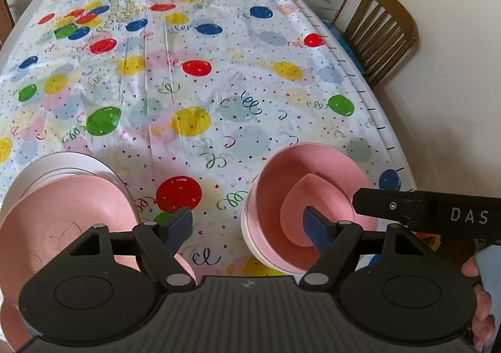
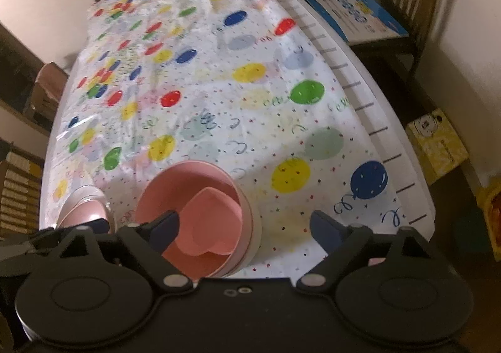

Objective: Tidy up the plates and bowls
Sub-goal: 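Close the left gripper on the rim of the nested bowls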

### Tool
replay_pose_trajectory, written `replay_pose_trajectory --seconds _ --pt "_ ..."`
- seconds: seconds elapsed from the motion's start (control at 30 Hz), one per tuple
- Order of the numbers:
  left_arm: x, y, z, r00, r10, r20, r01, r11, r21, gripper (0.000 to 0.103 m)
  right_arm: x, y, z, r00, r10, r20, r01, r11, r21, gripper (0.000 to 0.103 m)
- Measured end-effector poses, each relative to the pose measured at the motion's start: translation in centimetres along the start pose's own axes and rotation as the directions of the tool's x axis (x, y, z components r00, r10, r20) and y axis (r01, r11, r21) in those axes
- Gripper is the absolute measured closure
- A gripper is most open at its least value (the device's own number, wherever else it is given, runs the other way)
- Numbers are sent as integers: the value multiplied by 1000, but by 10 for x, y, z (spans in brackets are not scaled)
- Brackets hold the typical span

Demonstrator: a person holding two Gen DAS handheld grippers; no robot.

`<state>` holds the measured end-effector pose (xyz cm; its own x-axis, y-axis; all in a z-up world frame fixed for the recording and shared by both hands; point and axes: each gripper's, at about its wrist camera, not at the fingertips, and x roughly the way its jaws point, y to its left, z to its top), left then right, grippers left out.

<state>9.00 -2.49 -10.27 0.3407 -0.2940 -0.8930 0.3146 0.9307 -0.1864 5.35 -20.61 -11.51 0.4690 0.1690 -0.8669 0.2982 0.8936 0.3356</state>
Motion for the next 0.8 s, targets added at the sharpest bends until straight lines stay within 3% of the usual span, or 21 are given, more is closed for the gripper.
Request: replay_pose_trajectory --seconds 0.4,0.57,0.7,0.8 --pt "23 -6 -1 999 -21 -43 21 1000 15 26 21 -2 0 999 -14 -34 15 1000 16 37" --pt "29 -10 -2 998 -21 -56 23 999 29 26 26 1 -1 999 -7 -44 8 1000 17 51" --pt "33 -12 -2 997 -32 -64 33 999 25 27 29 2 -1 999 -4 -48 5 1000 20 55" --pt "34 -12 -1 996 -59 -69 60 998 14 34 30 2 -1 999 -1 -48 2 1000 22 57"
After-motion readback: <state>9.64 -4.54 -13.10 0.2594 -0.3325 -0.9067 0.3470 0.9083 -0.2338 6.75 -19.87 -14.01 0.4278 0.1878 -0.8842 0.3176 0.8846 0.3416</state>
